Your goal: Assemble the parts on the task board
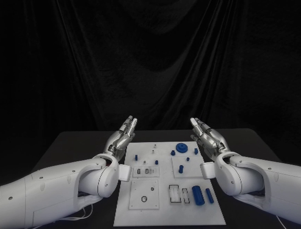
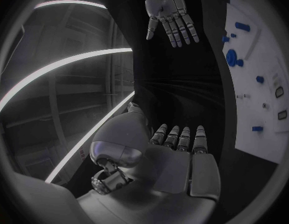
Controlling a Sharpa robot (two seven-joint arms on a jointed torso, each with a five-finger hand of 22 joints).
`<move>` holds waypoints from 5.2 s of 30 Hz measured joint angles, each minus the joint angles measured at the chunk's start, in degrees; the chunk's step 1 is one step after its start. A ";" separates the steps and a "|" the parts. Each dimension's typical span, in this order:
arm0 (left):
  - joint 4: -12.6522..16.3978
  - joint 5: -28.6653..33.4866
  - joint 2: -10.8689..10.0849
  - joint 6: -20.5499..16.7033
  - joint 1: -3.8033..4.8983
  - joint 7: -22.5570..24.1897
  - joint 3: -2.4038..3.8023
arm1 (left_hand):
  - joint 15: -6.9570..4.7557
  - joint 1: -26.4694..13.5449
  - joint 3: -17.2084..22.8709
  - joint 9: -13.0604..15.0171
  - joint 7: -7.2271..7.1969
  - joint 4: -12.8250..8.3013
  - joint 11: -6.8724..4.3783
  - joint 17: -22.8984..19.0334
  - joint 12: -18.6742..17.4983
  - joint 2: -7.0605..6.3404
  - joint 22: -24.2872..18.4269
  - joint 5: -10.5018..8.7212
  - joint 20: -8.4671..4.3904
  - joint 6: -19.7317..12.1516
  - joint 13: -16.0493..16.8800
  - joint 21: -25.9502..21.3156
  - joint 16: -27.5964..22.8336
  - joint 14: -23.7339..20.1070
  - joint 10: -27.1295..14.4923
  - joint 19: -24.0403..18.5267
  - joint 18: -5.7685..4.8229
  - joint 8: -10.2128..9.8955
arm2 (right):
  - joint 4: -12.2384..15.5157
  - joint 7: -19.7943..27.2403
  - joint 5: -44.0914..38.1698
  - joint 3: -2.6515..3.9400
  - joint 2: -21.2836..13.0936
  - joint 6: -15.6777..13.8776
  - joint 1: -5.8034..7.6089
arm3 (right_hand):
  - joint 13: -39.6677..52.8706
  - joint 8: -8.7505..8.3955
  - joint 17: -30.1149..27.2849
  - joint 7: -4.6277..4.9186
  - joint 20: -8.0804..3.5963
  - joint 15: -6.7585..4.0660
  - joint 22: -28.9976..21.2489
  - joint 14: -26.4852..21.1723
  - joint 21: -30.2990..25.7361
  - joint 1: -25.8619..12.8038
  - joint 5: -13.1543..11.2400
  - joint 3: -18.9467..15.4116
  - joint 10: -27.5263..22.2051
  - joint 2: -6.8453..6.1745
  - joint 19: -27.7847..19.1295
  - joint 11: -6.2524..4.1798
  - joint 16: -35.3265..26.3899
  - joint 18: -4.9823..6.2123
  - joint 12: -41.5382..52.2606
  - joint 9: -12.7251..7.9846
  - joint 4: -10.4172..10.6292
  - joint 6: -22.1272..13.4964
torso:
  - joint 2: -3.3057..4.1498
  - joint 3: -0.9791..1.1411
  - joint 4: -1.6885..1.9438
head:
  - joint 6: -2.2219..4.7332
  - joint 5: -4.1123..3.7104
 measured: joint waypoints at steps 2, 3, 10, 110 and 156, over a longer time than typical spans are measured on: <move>-0.11 0.55 0.00 3.61 0.62 0.68 -1.20 | 1.50 2.09 -0.61 0.22 0.85 0.49 0.76 0.00 0.51 0.43 0.00 0.00 2.37 0.89 0.10 0.00 0.00 0.11 0.13 -0.02 0.94 0.42 | -0.14 0.40 1.14 -1.28 -0.17 3.37 0.85 | 0.00 0.79 0.00 0.27 0.76 0.62 0.13 -0.05 0.18 0.83 0.00 -0.27 0.09 -0.05 0.12 0.71 0.00 0.00 0.00 0.15 0.27 0.27 | 0.00 0.00 -0.01 | 0.00 0.00; -0.16 0.79 0.00 5.13 0.86 0.97 -1.66 | 1.98 2.62 -0.68 0.47 1.75 0.55 1.86 0.00 0.95 0.51 0.00 0.00 3.34 2.17 0.25 0.00 0.00 0.07 0.31 -0.04 1.35 0.74 | -0.19 0.55 1.61 -1.78 -0.24 4.74 1.19 | 0.00 2.15 0.00 0.67 1.54 1.79 0.29 -0.04 0.52 2.58 0.00 -0.48 0.03 -0.15 0.32 2.10 0.00 0.00 0.00 0.37 0.48 0.63 | -0.01 0.00 -0.01 | 0.00 0.00; -0.41 2.53 -0.01 15.63 2.16 3.08 -4.05 | 2.38 3.89 -0.84 1.28 5.27 0.40 5.50 0.00 4.51 0.28 0.00 0.00 2.97 7.09 1.21 0.00 0.00 -0.10 2.62 0.22 1.33 2.06 | -0.43 1.63 4.58 -4.02 -0.52 13.43 2.71 | 0.00 5.08 0.06 1.12 2.11 2.65 0.75 0.20 1.08 3.87 0.26 -0.48 0.03 -1.07 0.89 3.89 0.00 -0.02 0.00 0.69 0.48 0.72 | -0.01 -0.01 -0.01 | 0.00 0.00; 3.74 -14.61 -14.45 19.88 7.76 8.04 -4.65 | 7.46 20.81 5.59 1.72 5.64 0.31 7.67 1.17 15.09 0.77 1.42 21.52 8.63 12.40 1.68 2.88 1.10 4.16 2.33 4.85 1.30 5.26 | -4.78 -36.59 -94.61 -4.25 0.10 21.10 18.15 | 4.08 4.63 25.70 2.91 -8.75 -9.64 60.69 81.28 71.19 21.93 -1.69 33.45 53.16 -20.38 77.05 2.67 43.09 -2.78 10.58 3.93 -5.95 46.48 | 14.70 -5.20 4.09 | -7.72 -5.47; 2.36 -14.64 -13.66 21.59 7.76 8.07 -4.66 | 8.14 23.67 7.01 1.95 7.31 -0.48 7.87 1.14 15.09 0.47 1.43 24.63 9.24 14.06 1.66 3.11 1.10 4.31 2.12 5.05 1.29 6.38 | -12.27 -34.09 -98.88 -4.20 5.08 16.20 15.28 | 4.24 7.69 27.49 1.52 -9.40 -10.59 65.90 80.81 73.99 20.93 2.65 40.01 64.26 -20.76 78.28 0.91 45.92 -2.74 10.91 6.84 -8.54 56.82 | 15.25 -5.33 4.31 | -7.72 -4.76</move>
